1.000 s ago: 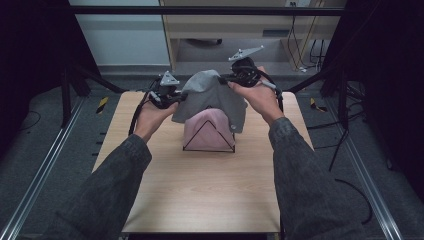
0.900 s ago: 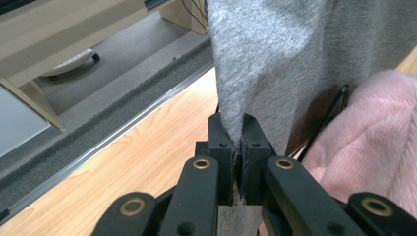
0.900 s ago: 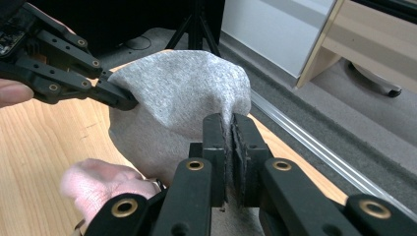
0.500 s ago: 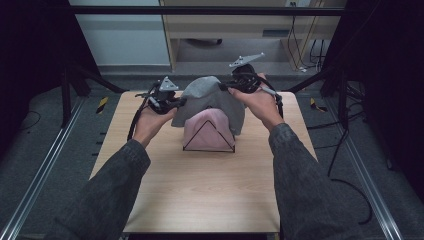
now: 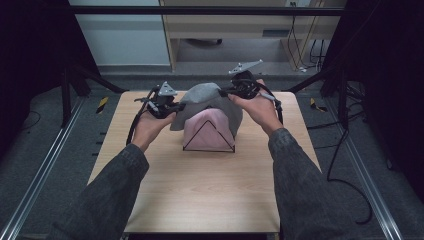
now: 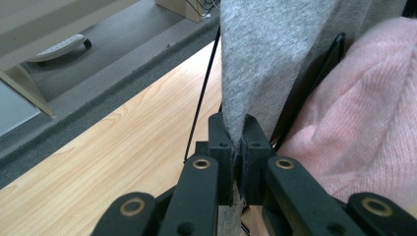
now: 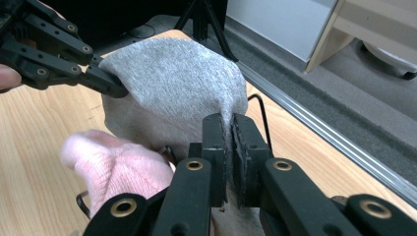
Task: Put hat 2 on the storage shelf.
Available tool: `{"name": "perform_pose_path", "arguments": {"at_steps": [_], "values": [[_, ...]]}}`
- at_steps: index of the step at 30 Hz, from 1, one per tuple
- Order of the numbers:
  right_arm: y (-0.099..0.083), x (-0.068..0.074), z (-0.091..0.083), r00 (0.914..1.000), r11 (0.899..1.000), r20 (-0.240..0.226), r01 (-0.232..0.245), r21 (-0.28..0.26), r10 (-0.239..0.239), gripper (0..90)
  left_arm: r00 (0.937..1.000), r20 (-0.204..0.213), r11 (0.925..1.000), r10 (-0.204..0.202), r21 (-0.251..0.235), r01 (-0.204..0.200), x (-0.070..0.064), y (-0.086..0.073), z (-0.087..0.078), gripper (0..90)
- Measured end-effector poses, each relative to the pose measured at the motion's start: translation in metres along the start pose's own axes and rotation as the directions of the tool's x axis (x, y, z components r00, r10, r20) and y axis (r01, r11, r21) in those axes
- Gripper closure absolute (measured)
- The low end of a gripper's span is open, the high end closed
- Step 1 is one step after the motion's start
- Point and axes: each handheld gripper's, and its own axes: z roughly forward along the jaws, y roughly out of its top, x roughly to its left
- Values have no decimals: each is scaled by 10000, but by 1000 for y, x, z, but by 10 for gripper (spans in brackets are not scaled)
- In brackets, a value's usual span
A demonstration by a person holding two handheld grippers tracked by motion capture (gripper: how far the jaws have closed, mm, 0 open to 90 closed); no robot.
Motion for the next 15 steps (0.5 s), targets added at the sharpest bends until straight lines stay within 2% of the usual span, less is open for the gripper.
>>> {"name": "perform_pose_path", "arguments": {"at_steps": [15], "values": [[-13, 0, 9, 9997, 9998, -166, -185, 89, 186, 845, 9999, 84, 9992, -102, 385, 99, -3, -11, 13, 860]]}}
